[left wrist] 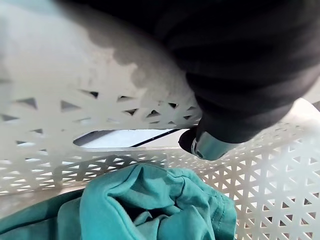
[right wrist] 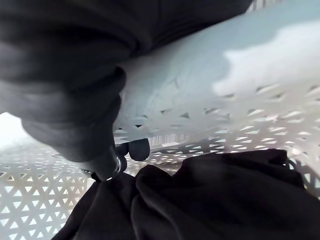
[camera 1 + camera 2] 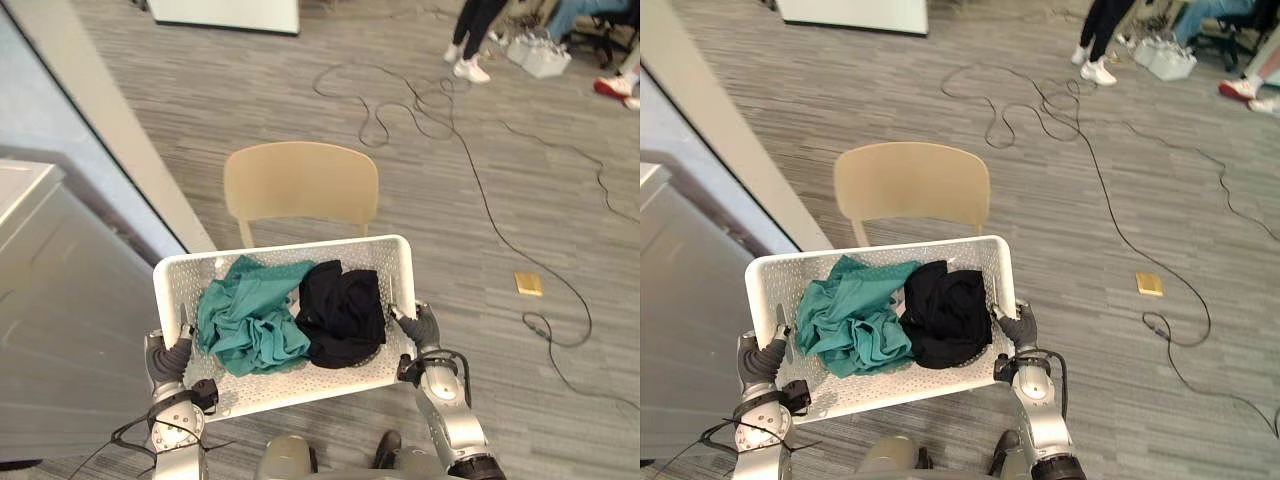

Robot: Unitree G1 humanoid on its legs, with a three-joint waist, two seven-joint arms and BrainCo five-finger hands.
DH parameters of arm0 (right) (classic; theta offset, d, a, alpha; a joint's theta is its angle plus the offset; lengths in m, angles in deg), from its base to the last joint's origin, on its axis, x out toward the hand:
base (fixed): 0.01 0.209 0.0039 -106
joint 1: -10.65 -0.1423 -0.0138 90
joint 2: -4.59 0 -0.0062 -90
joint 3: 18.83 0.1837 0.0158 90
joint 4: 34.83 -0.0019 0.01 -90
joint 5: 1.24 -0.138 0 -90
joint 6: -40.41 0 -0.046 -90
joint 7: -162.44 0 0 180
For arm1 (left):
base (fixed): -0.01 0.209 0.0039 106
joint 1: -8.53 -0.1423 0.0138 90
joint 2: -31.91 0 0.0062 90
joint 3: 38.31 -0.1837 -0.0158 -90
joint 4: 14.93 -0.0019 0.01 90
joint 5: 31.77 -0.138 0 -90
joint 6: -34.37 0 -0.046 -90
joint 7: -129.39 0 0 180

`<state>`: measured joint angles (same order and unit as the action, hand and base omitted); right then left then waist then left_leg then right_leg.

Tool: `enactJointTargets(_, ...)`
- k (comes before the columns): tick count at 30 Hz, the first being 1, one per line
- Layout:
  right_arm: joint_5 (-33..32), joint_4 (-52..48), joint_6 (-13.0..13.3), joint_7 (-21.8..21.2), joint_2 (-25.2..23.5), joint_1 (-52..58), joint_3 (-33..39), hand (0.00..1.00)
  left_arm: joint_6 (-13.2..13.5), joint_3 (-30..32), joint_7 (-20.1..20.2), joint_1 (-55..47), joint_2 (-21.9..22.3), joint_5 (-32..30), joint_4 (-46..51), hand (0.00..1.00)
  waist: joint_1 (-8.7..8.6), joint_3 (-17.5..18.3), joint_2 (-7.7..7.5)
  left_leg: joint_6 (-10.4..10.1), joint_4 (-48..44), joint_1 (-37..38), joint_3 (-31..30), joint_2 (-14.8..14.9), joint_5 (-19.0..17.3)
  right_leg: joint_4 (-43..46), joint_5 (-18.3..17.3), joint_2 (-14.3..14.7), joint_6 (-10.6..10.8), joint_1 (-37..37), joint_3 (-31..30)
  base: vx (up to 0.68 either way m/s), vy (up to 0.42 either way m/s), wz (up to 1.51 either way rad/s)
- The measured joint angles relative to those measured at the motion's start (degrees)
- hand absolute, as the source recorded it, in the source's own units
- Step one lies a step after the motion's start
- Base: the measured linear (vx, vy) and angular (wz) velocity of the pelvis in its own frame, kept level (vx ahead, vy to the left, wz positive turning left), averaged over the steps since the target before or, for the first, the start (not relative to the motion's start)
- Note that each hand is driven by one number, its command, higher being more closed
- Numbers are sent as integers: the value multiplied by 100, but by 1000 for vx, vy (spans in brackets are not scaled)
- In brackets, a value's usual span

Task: Pick up the laundry basket with both hands and put the clothes into the washing machine.

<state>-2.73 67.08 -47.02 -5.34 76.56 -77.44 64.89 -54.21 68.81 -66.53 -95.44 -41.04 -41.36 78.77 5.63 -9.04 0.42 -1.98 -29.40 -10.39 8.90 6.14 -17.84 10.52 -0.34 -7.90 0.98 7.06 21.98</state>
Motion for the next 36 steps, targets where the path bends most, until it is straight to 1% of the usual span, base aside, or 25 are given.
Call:
enactJointTargets(1,5,4,-14,-5,-31,-24,65,100,3,37,59,191,-35,3,-102,100,-6,-29,8,3,677,143,-56,73,312,0,10,64,44,59,-15,82,19,-13)
enactJointTargets(4,55,-70,-40,-15,-201,67,69,100,-39,124,80,414,-222,70,-374,100,-23,-63,-95,2,630,107,21,46,337,-67,70,11,69,62,14,61,57,-8)
enactJointTargets(5,65,-85,-43,-17,-198,83,72,100,-46,124,83,416,-246,104,-375,100,-27,-79,-105,2,606,108,32,35,337,-67,70,-3,69,52,17,81,75,-5)
enactJointTargets(8,120,-173,-69,-119,-198,127,70,100,-93,155,91,434,-257,173,-376,100,-15,-229,-19,2,420,39,62,17,337,-66,70,-22,69,45,16,49,29,-4)
enactJointTargets(10,130,-204,-69,-122,-198,67,71,100,-102,160,91,530,-302,225,-382,100,-12,-381,0,2,320,-29,58,35,337,-63,70,-24,69,59,19,0,0,0)
enactJointTargets(12,140,-209,-70,-107,-191,-187,84,100,-124,178,91,855,-458,253,-511,100,-12,-623,-24,3,140,-276,43,95,337,-32,70,-3,68,223,73,-20,-21,0)
enactJointTargets(14,139,-206,-89,-65,-170,-572,189,100,-145,194,91,1395,-638,373,-785,100,-13,-945,-23,3,10,-512,-22,129,337,-12,70,19,68,381,123,-70,-53,4)
enactJointTargets(16,136,-201,-119,31,-157,-903,255,100,-204,195,91,1788,-799,511,-927,100,-6,-1107,-40,6,-46,-735,-42,158,335,29,71,34,68,583,138,-85,-41,1)
enactJointTargets(18,132,-73,-143,180,-105,-1526,416,100,-230,193,91,2478,-1116,746,-1216,100,6,-1364,-65,6,-92,-973,-94,209,335,35,107,93,18,802,150,-118,-63,-4)
enactJointTargets(19,130,56,-145,248,-86,-1746,451,100,-232,193,91,2763,-1252,838,-1406,0,13,-1398,-65,6,-94,-1074,-97,244,335,37,137,122,-22,906,154,-82,-46,-6)
enactJointTargets(20,129,145,-149,284,-74,-1924,457,100,-228,182,89,2954,-1354,912,-1537,0,22,-1419,-65,6,-105,-1148,-97,266,335,38,157,142,-22,980,148,-98,-57,-11)
enactJointTargets(21,111,285,-155,427,-30,-2306,482,0,-226,180,72,3492,-1553,1048,-1902,0,86,-1461,-65,6,-141,-1336,-101,307,336,41,170,177,-34,1163,141,-89,-58,-11)
enactJointTargets(22,102,301,-170,466,6,-2419,490,0,-233,181,45,3710,-1604,1088,-2038,0,133,-1514,-64,6,-151,-1370,-97,323,336,42,177,190,-46,1205,136,-101,-70,-15)
enactJointTargets(23,97,325,-194,524,51,-2612,489,0,-245,182,-60,4031,-1715,1128,-2223,0,159,-1620,-66,6,-155,-1417,-91,370,336,31,225,237,-105,1249,138,-56,-48,-10)
enactJointTargets(25,86,347,-205,566,87,-2784,492,0,-268,194,-199,4415,-1815,1197,-2492,0,153,-1663,-68,6,-161,-1537,-102,430,336,7,275,296,-134,1349,154,-54,-49,-7)
enactJointTargets(27,-9,351,-305,674,99,-2874,481,0,-329,318,-344,4697,-1831,1334,-2684,0,157,-1666,-70,3,-161,-1670,-92,500,338,-60,390,368,-192,1470,153,-31,-37,-12)
enactJointTargets(29,-77,348,-314,785,152,-2885,531,0,-385,627,-532,5019,-1868,1538,-3042,0,129,-1744,-133,-44,-157,-1703,-64,533,366,-97,424,395,-228,1506,155,-13,-31,-11)
enactJointTargets(30,-87,346,-314,796,150,-2872,548,0,-435,667,-589,5132,-1954,1591,-3194,0,118,-1760,-161,-51,-156,-1725,-66,552,370,-97,425,412,-229,1523,161,-7,-26,-4)
enactJointTargets(31,-115,338,-315,797,167,-2862,589,0,-514,772,-593,5232,-2012,1607,-3261,0,107,-1787,-199,-64,-152,-1745,-75,566,377,-99,427,426,-233,1534,178,2,-31,5)
enactJointTargets(32,-129,269,-315,777,217,-2822,603,0,-628,902,-602,5353,-2049,1602,-3288,0,107,-1838,-201,-65,-141,-1758,-99,592,378,-99,446,451,-262,1534,219,3,-29,8)
enactJointTargets(34,-129,201,-315,762,257,-2763,657,0,-724,1099,-604,5434,-2053,1598,-3288,0,107,-1884,-216,-66,-139,-1777,-113,616,378,-99,448,465,-266,1533,289,8,-16,9)
enactJointTargets(36,-127,151,-353,721,258,-2623,774,0,-789,1436,-604,5510,-2053,1614,-3286,0,125,-1897,-221,-74,-139,-1793,-110,632,383,-99,448,471,-266,1531,317,25,11,6)
